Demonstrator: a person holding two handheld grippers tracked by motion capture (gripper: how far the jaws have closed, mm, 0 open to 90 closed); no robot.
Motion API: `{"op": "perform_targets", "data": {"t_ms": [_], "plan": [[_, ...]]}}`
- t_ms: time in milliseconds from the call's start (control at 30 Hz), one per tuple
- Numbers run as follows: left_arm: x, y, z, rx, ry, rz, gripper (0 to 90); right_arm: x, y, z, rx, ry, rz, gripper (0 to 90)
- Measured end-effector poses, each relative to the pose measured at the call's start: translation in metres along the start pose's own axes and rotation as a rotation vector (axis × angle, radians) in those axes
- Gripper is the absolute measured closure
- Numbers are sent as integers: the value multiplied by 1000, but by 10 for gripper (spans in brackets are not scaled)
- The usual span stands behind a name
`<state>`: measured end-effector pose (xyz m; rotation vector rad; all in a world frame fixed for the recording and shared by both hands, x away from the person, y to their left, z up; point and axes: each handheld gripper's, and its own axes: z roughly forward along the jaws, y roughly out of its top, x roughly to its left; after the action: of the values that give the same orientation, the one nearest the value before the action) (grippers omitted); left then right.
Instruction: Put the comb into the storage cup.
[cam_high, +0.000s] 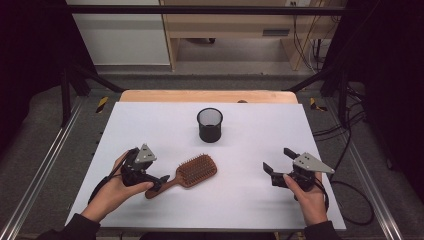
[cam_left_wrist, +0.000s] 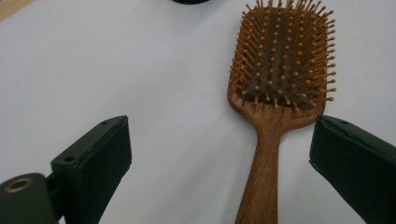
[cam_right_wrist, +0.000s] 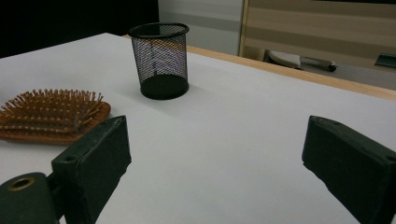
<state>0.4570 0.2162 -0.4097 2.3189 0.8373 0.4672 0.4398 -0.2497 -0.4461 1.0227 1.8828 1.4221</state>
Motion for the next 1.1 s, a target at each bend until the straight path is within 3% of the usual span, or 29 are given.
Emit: {"op": "perform_targets", "data": {"t_ms": [100,267,333,533,767,867,1033,1100], "plan": [[-1,1,2,26,-1,28,59,-1,0,0,0,-4,-4,80],[-1,4,8,40,-15,38,68,-2,0,1,3,-6,5,80],[-5,6,15,61,-35,34,72,-1,-1,1,4,-5,10,80],[-14,11,27,86,-61,65,80,-1,-1,1,14,-9,-8,79],[-19,12,39,153,-95,109,90,-2,-1,1,17,-9,-1,77],[-20,10,41,152,-106,92,98,-1,-1,2,19,-9,-5,77],[-22,7,46,187,-114,110,110,-2,-2,3,27,-7,0,75],[-22,6,48,193,-124,106,167,-2,-2,3,28,-6,5,74]]}}
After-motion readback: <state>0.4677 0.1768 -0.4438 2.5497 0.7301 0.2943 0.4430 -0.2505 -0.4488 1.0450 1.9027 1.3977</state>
